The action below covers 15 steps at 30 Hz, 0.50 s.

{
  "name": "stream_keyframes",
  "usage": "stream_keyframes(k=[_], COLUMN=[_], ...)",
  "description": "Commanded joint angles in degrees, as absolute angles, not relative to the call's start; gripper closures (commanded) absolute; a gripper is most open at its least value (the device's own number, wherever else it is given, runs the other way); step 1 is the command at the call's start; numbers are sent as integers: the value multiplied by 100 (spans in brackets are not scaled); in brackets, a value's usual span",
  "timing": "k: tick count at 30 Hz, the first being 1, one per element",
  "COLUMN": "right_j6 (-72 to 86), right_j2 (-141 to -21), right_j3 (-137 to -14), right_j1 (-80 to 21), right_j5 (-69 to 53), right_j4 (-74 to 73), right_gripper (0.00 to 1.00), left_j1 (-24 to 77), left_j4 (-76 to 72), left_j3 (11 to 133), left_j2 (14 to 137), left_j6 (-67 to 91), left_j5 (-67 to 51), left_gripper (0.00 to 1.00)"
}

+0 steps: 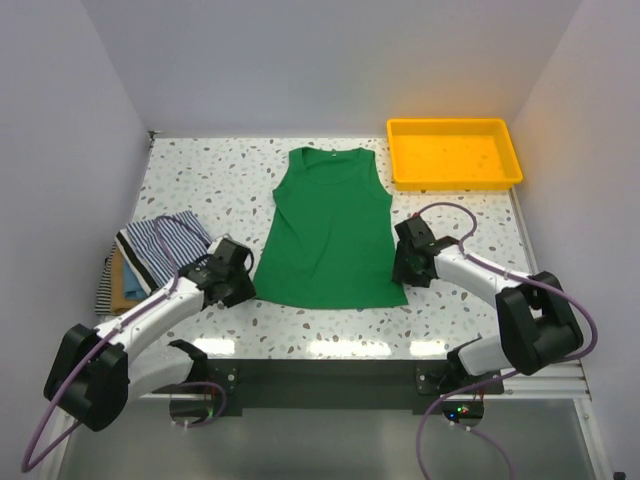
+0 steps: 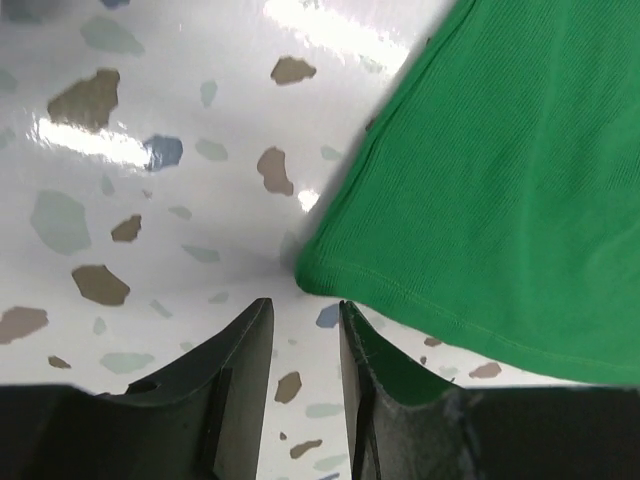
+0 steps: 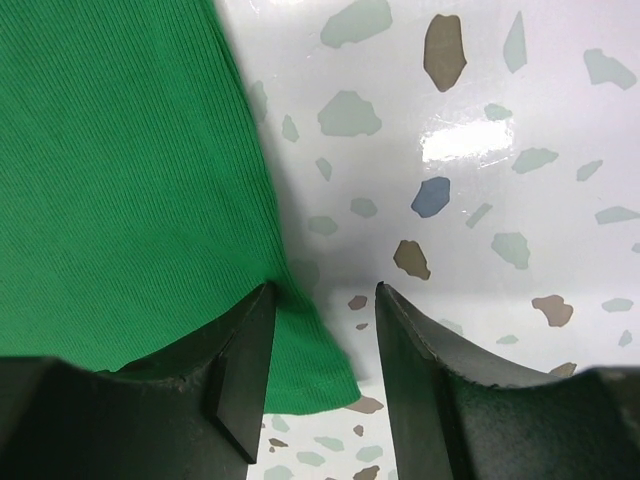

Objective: Fold and stack the tank tops
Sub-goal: Flatten the tank top out

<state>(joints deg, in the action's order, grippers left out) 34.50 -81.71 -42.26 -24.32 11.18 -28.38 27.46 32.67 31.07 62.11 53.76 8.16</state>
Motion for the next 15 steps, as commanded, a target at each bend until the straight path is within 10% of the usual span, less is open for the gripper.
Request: stream_keyframes(k=[1, 15], right_j6=[3384, 3743], right_j2=[-7832, -7225], right_j3=[-4263, -3639], right_j1=[-2408, -2408], right_j5=[1160, 519], right_j4=[-3041, -3532], right_gripper=[51, 50], left_j1=[2742, 2610], left_j4=[3050, 2558], left_j3=[3568, 3428], left_j2=[6503, 7049], left_j6=[4782, 4324], left_j5=[1423, 1037], left_gripper=[62, 65])
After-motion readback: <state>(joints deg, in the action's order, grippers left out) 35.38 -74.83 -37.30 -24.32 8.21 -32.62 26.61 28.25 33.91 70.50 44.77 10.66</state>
